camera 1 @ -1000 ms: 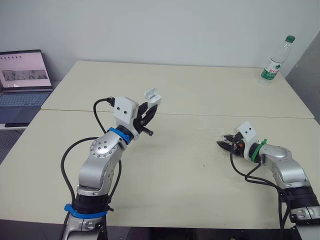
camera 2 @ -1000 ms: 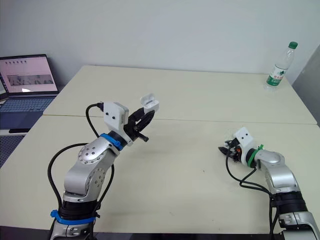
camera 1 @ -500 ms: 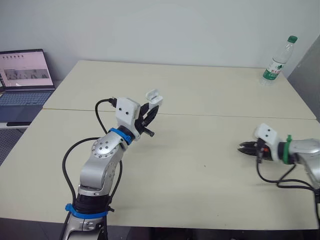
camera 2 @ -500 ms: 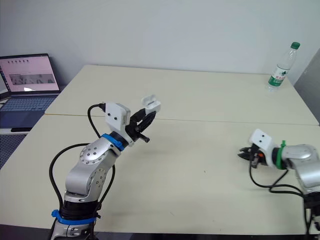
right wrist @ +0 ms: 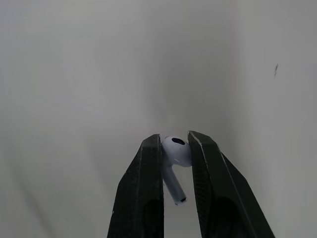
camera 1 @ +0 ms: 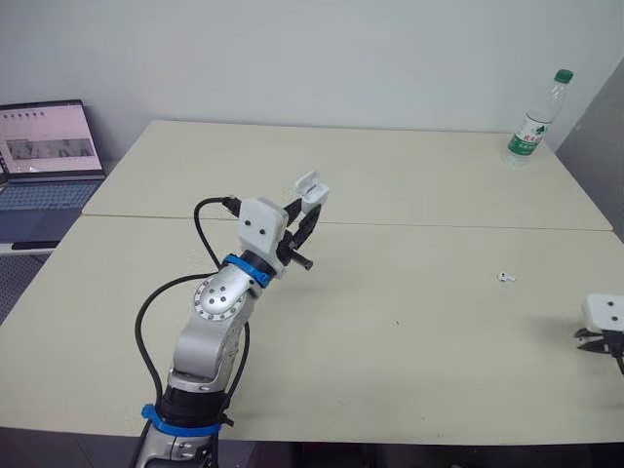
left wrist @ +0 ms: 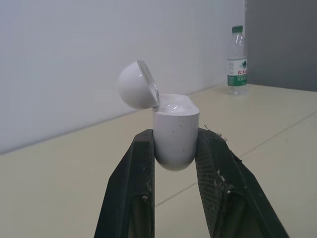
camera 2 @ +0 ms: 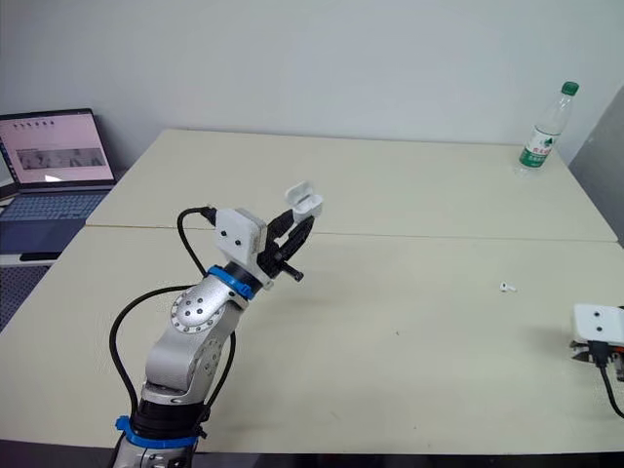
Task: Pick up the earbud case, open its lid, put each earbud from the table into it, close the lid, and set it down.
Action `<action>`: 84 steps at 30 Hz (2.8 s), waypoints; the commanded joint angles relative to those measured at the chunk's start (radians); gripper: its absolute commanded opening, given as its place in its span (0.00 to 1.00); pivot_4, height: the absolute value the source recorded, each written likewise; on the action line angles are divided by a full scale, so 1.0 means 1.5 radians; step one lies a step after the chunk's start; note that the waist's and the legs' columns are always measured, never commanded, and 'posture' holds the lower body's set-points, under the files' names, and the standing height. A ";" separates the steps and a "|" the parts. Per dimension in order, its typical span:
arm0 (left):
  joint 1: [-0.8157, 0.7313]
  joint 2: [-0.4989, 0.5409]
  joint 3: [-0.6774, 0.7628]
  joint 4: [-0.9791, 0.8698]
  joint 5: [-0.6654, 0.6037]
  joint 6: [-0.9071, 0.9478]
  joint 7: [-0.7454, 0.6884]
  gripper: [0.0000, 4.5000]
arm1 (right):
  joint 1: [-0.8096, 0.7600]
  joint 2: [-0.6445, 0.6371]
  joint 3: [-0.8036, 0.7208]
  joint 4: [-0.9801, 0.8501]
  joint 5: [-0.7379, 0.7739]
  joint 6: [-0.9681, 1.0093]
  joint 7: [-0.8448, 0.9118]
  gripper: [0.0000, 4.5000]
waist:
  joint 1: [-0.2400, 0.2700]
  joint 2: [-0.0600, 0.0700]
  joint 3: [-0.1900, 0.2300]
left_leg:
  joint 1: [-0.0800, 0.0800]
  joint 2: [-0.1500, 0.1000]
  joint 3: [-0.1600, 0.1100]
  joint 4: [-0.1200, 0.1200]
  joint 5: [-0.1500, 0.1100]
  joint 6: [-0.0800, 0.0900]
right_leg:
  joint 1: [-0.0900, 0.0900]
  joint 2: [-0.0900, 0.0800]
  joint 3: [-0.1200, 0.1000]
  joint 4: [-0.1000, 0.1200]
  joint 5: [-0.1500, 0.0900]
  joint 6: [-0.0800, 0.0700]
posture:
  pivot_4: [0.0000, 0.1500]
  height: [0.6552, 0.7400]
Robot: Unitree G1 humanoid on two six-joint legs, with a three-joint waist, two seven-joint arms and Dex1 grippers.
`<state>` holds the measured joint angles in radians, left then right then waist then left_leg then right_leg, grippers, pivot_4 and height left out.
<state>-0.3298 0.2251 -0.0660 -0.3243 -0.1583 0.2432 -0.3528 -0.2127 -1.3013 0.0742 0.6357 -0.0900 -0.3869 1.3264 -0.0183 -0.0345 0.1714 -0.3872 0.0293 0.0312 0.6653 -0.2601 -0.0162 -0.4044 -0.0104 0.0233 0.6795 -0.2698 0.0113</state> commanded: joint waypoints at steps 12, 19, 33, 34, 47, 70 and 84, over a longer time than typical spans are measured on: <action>0.001 -0.016 -0.022 -0.025 0.022 -0.034 0.011 0.18 | -0.046 0.004 0.017 0.046 -0.045 -0.026 -0.016 0.09 | -0.004 0.000 0.000 | 0.002 0.000 0.002 0.000 0.000 0.000 | 0.001 0.000 0.002 0.000 0.000 0.000 | 1.00 1.00; -0.003 -0.018 -0.020 -0.021 0.018 -0.031 0.011 0.18 | -0.047 0.019 0.013 0.053 -0.044 -0.006 -0.022 0.09 | -0.005 0.000 0.000 | 0.003 0.000 0.003 0.000 0.000 0.000 | 0.001 0.000 0.004 0.000 0.000 0.001 | 1.00 1.00; 0.001 -0.019 -0.020 -0.027 0.016 -0.025 0.012 0.18 | -0.056 0.022 0.020 0.064 -0.048 -0.009 -0.014 0.09 | -0.005 0.000 0.000 | 0.003 0.000 0.004 0.000 0.000 0.000 | 0.001 0.000 0.006 0.000 0.001 0.001 | 1.00 1.00; 0.002 -0.019 -0.021 -0.027 0.016 -0.025 0.012 0.18 | -0.059 0.022 0.021 0.066 -0.049 -0.010 -0.013 0.09 | -0.005 0.000 0.000 | 0.003 0.000 0.004 0.000 0.000 0.000 | 0.001 0.000 0.006 0.000 0.001 0.001 | 1.00 1.00; 0.003 -0.020 -0.021 -0.027 0.017 -0.024 0.013 0.18 | -0.074 0.030 0.025 0.095 -0.059 -0.032 -0.021 0.38 | -0.006 0.000 0.000 | 0.004 0.000 0.006 0.000 0.000 0.000 | 0.001 0.001 0.008 0.000 0.001 0.002 | 1.00 1.00; 0.005 -0.024 -0.022 -0.028 0.017 -0.023 0.014 0.18 | -0.072 0.032 0.017 0.081 -0.028 0.177 0.032 0.54 | -0.005 0.000 0.000 | 0.004 0.000 0.006 0.000 0.000 0.000 | 0.001 0.001 0.008 0.000 0.001 0.002 | 1.00 1.00; 0.010 -0.027 -0.029 -0.032 0.020 -0.020 0.017 0.18 | -0.072 0.048 0.013 0.054 -0.019 0.204 0.024 0.40 | -0.007 -0.001 0.000 | 0.004 0.000 0.006 0.000 0.000 0.000 | 0.001 0.001 0.008 0.000 0.001 0.003 | 1.00 1.00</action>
<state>-0.3112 0.1928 -0.1041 -0.3343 -0.1314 0.2183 -0.3364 -0.3269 -1.2386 0.1004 0.7285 -0.1291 -0.0864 1.3649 -0.0281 -0.0353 0.1718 -0.3811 0.0292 0.0404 0.6647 -0.2603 -0.0160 -0.4030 -0.0082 0.0355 0.6794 -0.2677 0.0152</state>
